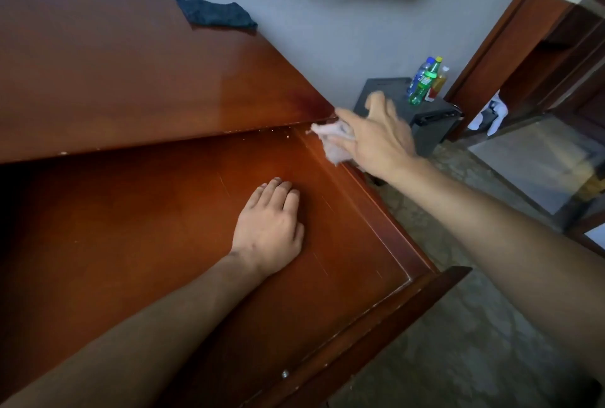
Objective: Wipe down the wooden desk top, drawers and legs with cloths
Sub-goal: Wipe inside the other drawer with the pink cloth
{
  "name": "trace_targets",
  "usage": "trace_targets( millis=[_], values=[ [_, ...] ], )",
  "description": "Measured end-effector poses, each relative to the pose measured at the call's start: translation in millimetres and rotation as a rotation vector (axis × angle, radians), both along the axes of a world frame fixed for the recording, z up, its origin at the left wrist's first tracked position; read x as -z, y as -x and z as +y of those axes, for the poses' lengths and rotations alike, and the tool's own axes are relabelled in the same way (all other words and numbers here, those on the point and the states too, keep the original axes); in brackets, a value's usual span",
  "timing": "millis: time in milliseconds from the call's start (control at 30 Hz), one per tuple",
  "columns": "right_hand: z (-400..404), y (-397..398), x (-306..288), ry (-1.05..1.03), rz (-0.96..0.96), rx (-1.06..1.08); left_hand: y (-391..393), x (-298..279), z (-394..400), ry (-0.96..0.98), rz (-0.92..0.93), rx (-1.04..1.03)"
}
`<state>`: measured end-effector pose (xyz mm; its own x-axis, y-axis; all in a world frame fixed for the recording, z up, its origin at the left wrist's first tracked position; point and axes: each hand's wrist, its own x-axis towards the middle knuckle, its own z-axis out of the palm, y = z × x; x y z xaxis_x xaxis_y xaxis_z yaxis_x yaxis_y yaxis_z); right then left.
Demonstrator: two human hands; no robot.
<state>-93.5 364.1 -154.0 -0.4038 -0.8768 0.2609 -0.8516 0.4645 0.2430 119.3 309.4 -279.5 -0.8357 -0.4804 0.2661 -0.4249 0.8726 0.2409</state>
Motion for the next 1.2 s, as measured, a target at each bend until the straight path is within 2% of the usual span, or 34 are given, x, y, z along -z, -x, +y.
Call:
trace_targets(
  millis=[100,233,333,400,467,567,667,767,900,1067,1200],
  values=[
    [-47.7,13.9,-0.9,-0.062,0.025,0.022,-17.2,-17.3,-17.3,0.094,0.101,-0.009],
    [-75.4,39.8,18.8,0.065,-0.075,-0.049,-61.1,-57.7,-72.2,0.287,0.26,-0.108],
    [-76.4,49.2,27.5,0.127,-0.242,-0.125,-109.8,-72.6,-116.9,0.377,0.226,-0.234],
    [-66.6,53.1,30.0,0.023,-0.26,-0.195,-143.0,-70.8,-142.3,0.371,0.138,-0.313],
    [-58.5,56.8,34.7,-0.006,-0.225,-0.316,-171.8,-67.3,-164.8,0.315,0.001,-0.414],
    [-66.5,56.9,42.8,0.086,-0.246,-0.337,-199.3,-66.1,-186.0,0.223,-0.205,-0.507],
    [-85.2,47.3,56.1,0.187,-0.147,-0.356,-206.7,-65.5,-188.6,0.185,-0.277,-0.495],
    [-94.0,26.1,58.5,0.198,-0.067,-0.329,-204.1,-71.9,-184.1,0.07,-0.265,-0.476],
    [-109.8,-6.0,71.4,0.203,0.01,-0.41,-202.9,-81.1,-181.2,-0.062,-0.162,-0.456],
    [-135.5,-62.5,78.2,0.211,0.089,-0.53,-233.1,-97.7,-213.5,-0.435,0.029,-0.451],
    [-158.8,-130.3,82.2,0.194,0.168,-0.58,-245.5,-105.1,-216.2,-0.557,0.097,-0.338]
  ],
)
